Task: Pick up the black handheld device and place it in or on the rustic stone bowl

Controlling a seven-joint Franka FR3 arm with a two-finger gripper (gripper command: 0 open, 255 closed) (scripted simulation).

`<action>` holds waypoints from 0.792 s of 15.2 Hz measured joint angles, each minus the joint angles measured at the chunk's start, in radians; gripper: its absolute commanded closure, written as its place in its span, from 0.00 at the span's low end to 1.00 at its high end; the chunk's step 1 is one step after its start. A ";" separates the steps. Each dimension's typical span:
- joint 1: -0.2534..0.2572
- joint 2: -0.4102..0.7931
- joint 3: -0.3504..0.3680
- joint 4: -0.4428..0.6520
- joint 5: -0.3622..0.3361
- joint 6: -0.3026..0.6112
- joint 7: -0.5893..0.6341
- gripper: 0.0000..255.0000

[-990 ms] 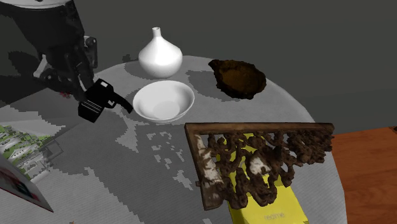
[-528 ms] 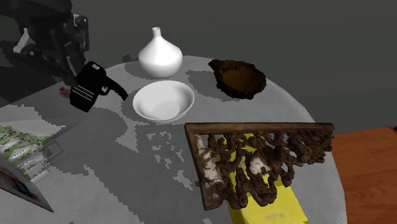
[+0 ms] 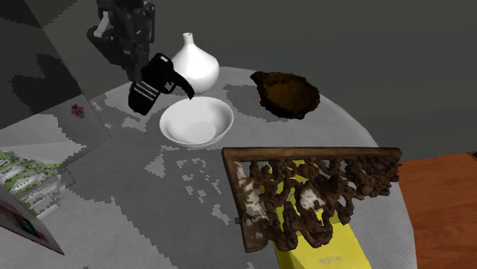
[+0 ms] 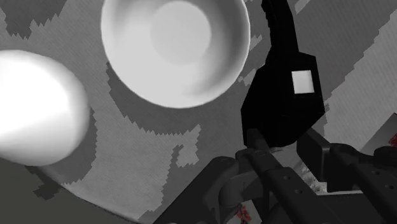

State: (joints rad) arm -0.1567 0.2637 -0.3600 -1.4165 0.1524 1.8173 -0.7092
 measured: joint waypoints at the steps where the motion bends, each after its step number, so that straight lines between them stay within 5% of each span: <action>1: -0.013 0.000 -0.006 -0.001 0.004 0.000 -0.019 1.00; 12: -0.180 0.009 -0.084 0.029 0.061 -0.050 -0.261 1.00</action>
State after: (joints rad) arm -0.3362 0.2722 -0.4436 -1.3870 0.2136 1.7676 -0.9703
